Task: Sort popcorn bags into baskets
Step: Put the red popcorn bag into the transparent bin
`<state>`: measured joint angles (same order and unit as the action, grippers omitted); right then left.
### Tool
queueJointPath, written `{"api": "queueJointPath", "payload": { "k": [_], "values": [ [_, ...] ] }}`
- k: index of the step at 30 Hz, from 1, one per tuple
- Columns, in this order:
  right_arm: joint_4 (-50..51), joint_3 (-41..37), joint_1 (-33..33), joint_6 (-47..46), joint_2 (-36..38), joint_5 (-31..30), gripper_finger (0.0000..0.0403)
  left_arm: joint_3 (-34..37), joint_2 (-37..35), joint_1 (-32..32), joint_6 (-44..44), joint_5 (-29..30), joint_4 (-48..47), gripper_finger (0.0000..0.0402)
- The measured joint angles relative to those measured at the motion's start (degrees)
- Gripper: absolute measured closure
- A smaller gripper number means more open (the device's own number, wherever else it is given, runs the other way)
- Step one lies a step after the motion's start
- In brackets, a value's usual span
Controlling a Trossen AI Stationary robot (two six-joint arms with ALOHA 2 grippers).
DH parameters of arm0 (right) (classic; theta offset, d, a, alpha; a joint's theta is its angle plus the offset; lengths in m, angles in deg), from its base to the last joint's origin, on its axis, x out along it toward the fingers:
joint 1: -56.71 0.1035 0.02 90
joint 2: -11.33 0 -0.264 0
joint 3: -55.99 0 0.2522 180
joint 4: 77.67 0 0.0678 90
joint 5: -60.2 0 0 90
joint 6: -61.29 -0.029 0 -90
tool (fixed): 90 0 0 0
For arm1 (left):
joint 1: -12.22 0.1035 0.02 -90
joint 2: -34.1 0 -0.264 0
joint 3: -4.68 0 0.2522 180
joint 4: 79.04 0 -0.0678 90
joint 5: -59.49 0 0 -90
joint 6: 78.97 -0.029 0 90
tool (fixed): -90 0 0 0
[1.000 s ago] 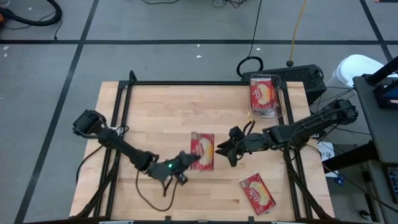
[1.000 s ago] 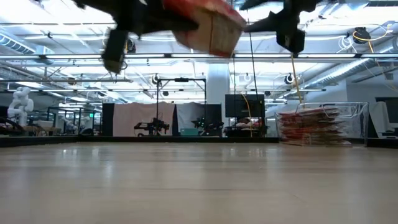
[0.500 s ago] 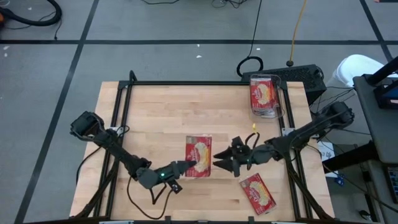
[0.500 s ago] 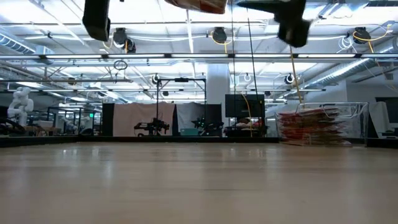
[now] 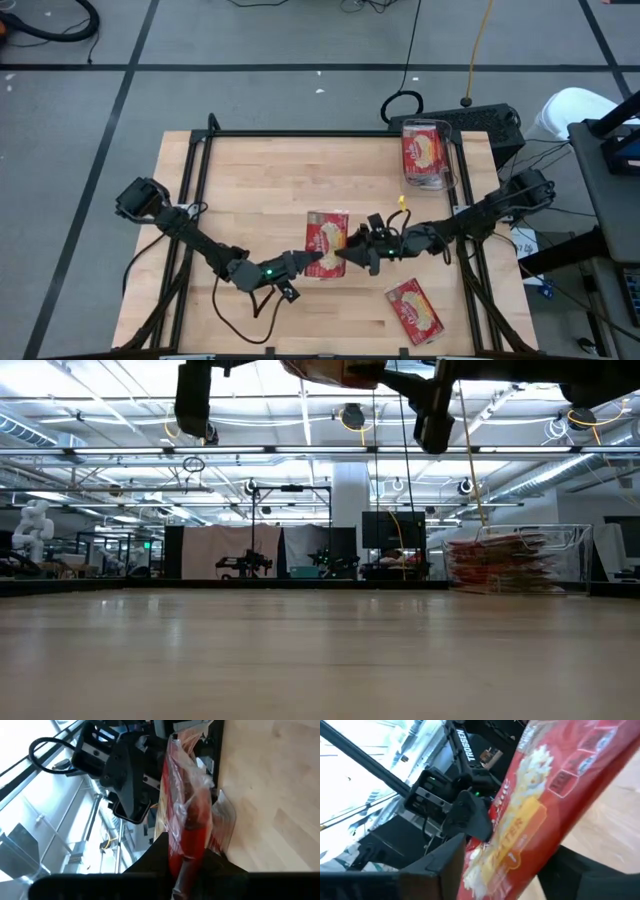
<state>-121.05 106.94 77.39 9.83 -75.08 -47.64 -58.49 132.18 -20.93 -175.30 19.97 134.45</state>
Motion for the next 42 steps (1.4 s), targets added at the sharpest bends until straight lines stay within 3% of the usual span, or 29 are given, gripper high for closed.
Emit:
{"api": "queueJointPath", "payload": {
  "k": [7, 10, 13, 17, 20, 25, 30, 34, 42],
  "values": [
    [0.84, -0.04, -3.87, 1.41, 0.92, 5.24, 0.0301, -0.02, 0.0, 0.92, 1.94, -0.02, -0.44, 0.0366],
    [0.91, -0.09, -6.02, 1.82, 1.61, 8.67, 0.0348, -0.04, 0.0, 1.78, 9.08, 0.04, -0.43, 0.0354],
    [3.76, -0.09, -9.08, 3.39, 4.25, 13.66, 0.0386, -0.04, 0.0, 2.69, 18.91, 1.07, -0.53, 0.0312],
    [13.92, -0.09, -14.57, 6.17, 12.17, 19.72, 0.0392, -0.09, 0.0, 3.17, 27.06, 3.36, -0.06, 0.0225],
    [24.96, 0.08, -19.45, 9.65, 20.47, 21.07, 0.0384, -0.04, 0.0, 3.78, 34.33, 6.49, -0.05, 0.0163],
    [48.37, 0.09, -29.61, 16.46, 34.46, 20.52, 0.0392, 0.0, 0.0, 5.81, 51.51, 13.59, -0.45, 0.011],
    [65.55, 0.14, -41.83, 22.08, 45.2, 20.7, 0.0394, 0.02, 0.0, 8.92, 63.15, 13.61, -1.37, 0.0113],
    [75.73, 2.26, -49.58, 29.32, 48.99, 20.66, 0.0393, 0.02, 0.02, 12.02, 71.64, 9.91, -7.12, 0.0139],
    [92.79, 7.69, -54.31, 42.78, 49.44, 16.87, 0.0393, 0.02, 0.07, 14.86, 84.59, 5.02, -15.85, 0.0195]
  ]
}}
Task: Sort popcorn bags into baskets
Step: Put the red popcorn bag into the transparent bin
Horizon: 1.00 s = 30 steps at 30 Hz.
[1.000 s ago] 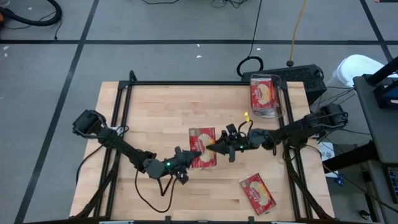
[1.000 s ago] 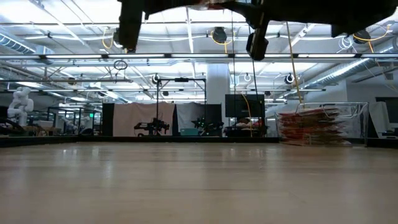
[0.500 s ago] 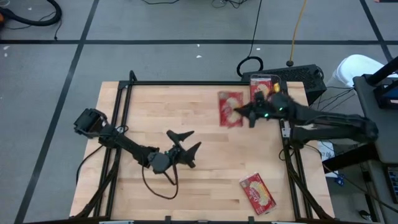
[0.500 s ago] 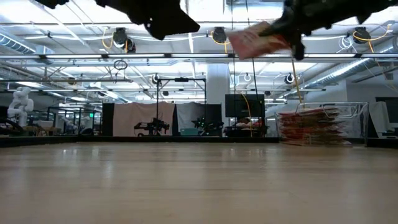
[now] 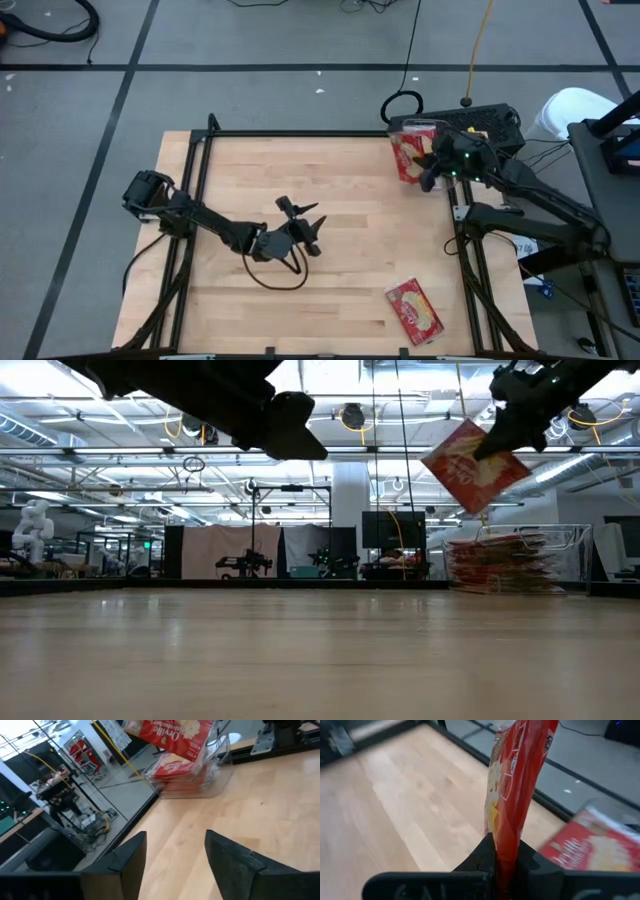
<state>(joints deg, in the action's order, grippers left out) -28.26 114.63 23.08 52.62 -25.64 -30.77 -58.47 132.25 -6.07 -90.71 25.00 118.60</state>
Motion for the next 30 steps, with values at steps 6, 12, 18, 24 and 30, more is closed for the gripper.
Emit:
{"api": "queueJointPath", "payload": {
  "k": [6, 12, 18, 24, 30],
  "values": [
    [5.79, 3.38, -0.08, 9.39, 1.24, -1.1, 0.0393, 0.0, 0.0, 0.08, 0.51, -1.6, 0.18, 0.0224],
    [11.46, 4.57, -0.11, 10.12, 2.39, -10.54, 0.0392, 0.0, 0.0, 0.95, 1.92, -2.41, 0.32, 0.0241],
    [18.13, 4.57, -0.56, 9.45, 2.02, -14.01, 0.0392, 0.0, 0.0, 2.3, 3.31, -6.16, 0.5, 0.0243],
    [15.99, 4.57, -0.54, 4.04, 1.99, -13.99, 0.0392, 0.0, 0.0, 3.7, 3.41, -7.54, 0.57, 0.0243],
    [11.37, 2.23, -0.58, 2.43, 1.97, -15.91, 0.0392, 0.0, 0.0, 3.75, 4.43, -7.69, 0.57, 0.0243]
  ]
}}
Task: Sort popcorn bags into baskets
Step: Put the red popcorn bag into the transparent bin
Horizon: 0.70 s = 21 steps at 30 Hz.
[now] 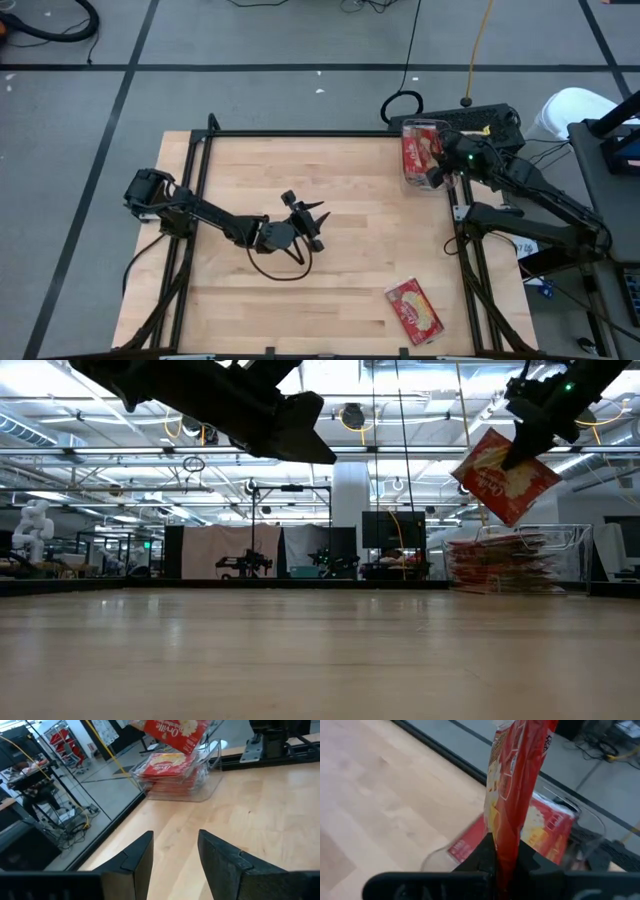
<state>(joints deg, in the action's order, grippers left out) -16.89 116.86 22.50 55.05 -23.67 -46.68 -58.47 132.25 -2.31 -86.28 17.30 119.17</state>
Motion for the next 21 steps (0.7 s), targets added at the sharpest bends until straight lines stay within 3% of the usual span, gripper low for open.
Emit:
{"api": "queueJointPath", "payload": {
  "k": [8, 13, 21],
  "values": [
    [0.35, -0.79, -2.89, -2.98, 0.11, -1.33, 0.0395, 0.0, 0.0, -0.99, 0.35, -2.99, -0.4, 0.0243],
    [0.58, 0.21, -4.41, -2.1, 0.52, -7.63, 0.0393, 0.0, 0.0, -0.93, 0.33, -3.34, -0.52, 0.0243],
    [2.12, 0.22, -6.48, -1.38, -2.27, -11.24, 0.0393, 0.0, 0.0, -0.76, 0.13, -3.41, -0.52, 0.0243]
  ]
}}
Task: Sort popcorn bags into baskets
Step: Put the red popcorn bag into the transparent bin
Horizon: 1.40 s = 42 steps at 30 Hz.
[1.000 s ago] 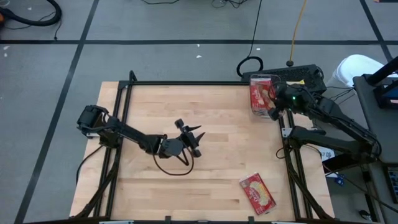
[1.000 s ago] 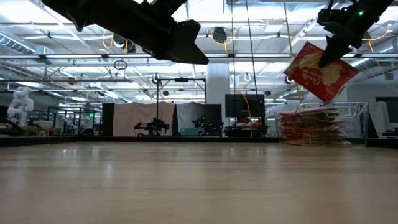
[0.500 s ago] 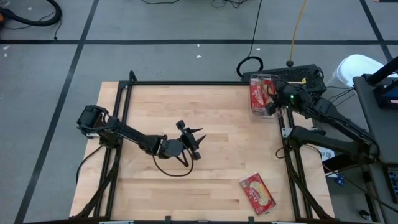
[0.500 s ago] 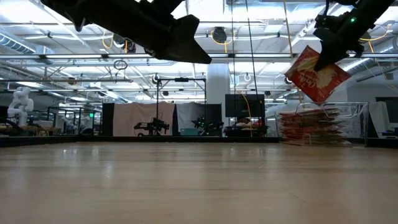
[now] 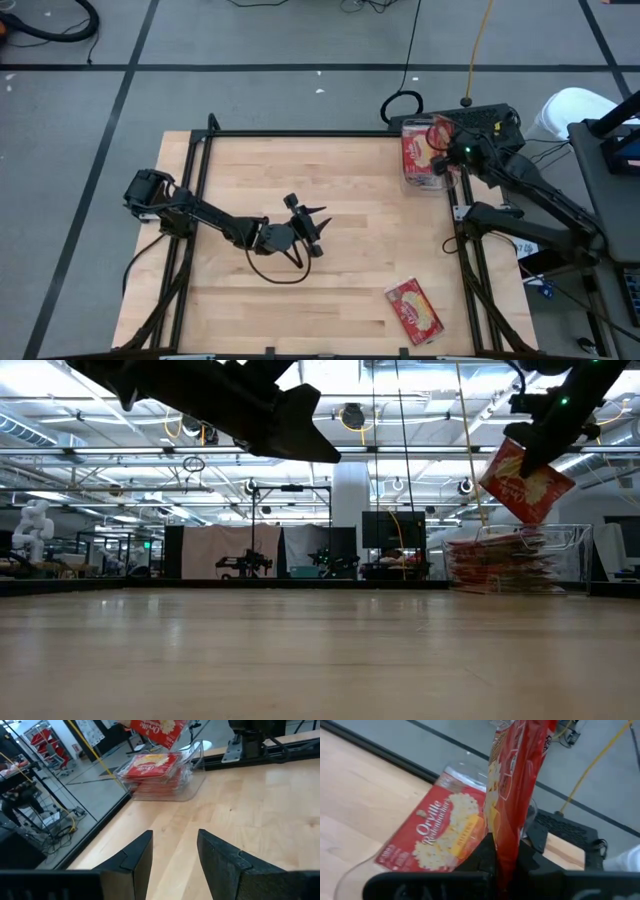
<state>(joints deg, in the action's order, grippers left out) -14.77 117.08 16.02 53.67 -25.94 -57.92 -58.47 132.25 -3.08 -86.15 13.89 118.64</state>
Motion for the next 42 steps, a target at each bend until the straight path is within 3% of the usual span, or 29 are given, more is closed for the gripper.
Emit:
{"api": "queueJointPath", "payload": {
  "k": [8, 14, 20, 32, 42],
  "values": [
    [-6.37, 0.02, -0.1, 1.22, 0.23, 7.26, 0.0393, 0.0, 0.0, -0.14, 0.89, -1.09, -0.09, 0.0243],
    [-4.21, 0.04, -0.17, 2.16, -0.41, -2.38, 0.0394, 0.0, -0.01, 0.14, 1.32, -2.34, -0.28, 0.0243],
    [-1.77, -1.11, -1.25, -0.64, -4.2, -6.59, 0.0394, 0.0, -0.02, 1.34, 1.2, -2.89, -0.35, 0.0243],
    [-5.55, -5.09, -6.84, -0.43, -12.21, -6.38, 0.0394, 0.0, -0.02, 1.01, 1.44, -4.05, -0.48, 0.0243],
    [-5.37, -5.39, -7.01, -1.05, -13.69, -6.32, 0.0385, 0.0, -0.02, 1.18, 1.17, -4.07, -0.48, 0.0243]
  ]
}}
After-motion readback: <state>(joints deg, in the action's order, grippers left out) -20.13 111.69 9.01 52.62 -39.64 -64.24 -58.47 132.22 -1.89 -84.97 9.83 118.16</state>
